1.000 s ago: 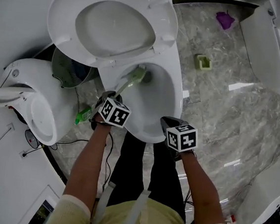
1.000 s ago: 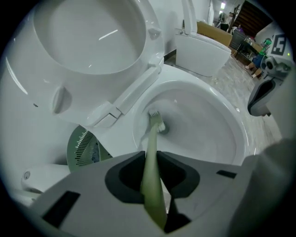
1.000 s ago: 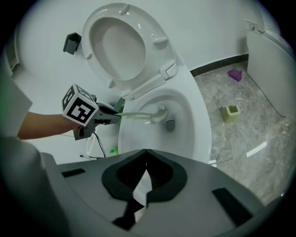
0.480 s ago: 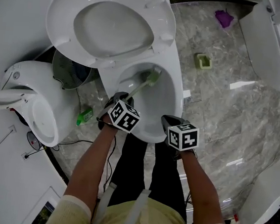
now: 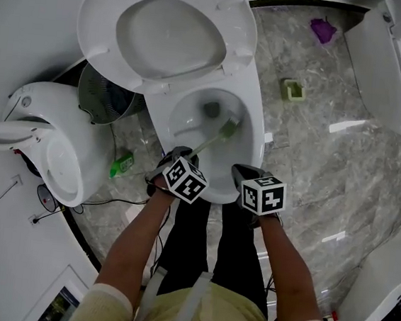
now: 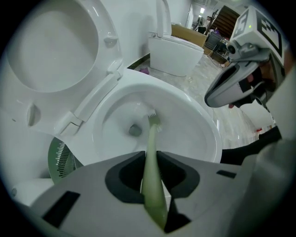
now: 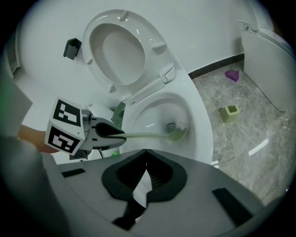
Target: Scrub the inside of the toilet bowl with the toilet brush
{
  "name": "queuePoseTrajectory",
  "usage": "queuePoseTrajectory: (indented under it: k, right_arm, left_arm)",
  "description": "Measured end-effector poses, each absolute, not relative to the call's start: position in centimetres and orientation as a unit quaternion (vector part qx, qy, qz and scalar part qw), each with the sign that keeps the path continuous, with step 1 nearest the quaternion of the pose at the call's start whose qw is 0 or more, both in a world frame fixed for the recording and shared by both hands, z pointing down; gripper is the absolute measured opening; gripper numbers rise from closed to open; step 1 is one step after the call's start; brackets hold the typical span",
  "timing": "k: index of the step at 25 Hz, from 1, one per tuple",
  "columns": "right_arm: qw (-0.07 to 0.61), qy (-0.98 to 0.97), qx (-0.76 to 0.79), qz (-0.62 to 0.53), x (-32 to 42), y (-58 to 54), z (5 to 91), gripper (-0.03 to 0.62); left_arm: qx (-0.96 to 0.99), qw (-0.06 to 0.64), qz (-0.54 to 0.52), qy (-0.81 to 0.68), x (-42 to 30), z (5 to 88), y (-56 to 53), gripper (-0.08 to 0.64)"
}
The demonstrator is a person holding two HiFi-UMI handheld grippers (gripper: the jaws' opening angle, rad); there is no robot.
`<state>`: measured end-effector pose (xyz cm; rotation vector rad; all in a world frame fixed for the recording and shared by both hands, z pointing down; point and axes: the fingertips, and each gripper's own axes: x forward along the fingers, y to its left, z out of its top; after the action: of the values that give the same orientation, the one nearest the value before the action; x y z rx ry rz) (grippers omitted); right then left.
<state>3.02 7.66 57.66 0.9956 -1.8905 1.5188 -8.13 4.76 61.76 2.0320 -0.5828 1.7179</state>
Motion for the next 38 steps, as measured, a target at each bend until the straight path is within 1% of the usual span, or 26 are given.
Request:
queuePoseTrajectory:
  k: [12,20,29,34,38]
  right_arm:
    - [0.277,-0.709,0.341,0.551,1.0,10.0,57.5,0.015]
    - [0.29,-0.716,0.328,0.544,-0.2,11.5,57.5,0.015]
    - [0.297,-0.722,0.313,0.54,-1.5,13.1,57.2,0.015]
    - [0.305,-0.724,0.31,0.536,-1.7,13.5,57.3,0.015]
    - [0.297,-0.72,0.314,0.542,-1.9,13.3,57.3,0.015]
  left_arm:
    - [0.721,0.242,0.62,-0.196,-9.6,61.6,11.2,0.082]
    - [0.716,0.218,0.643,-0.163,-11.2,61.5,14.6,0.083]
    - [0.686,0.206,0.668,-0.204,-15.9,61.3,14.6,0.083]
    - [0.684,0.199,0.658,-0.244,-17.0,60.7,12.8,0.082]
    - [0.683,0.211,0.644,-0.272,-17.4,60.3,11.7,0.082]
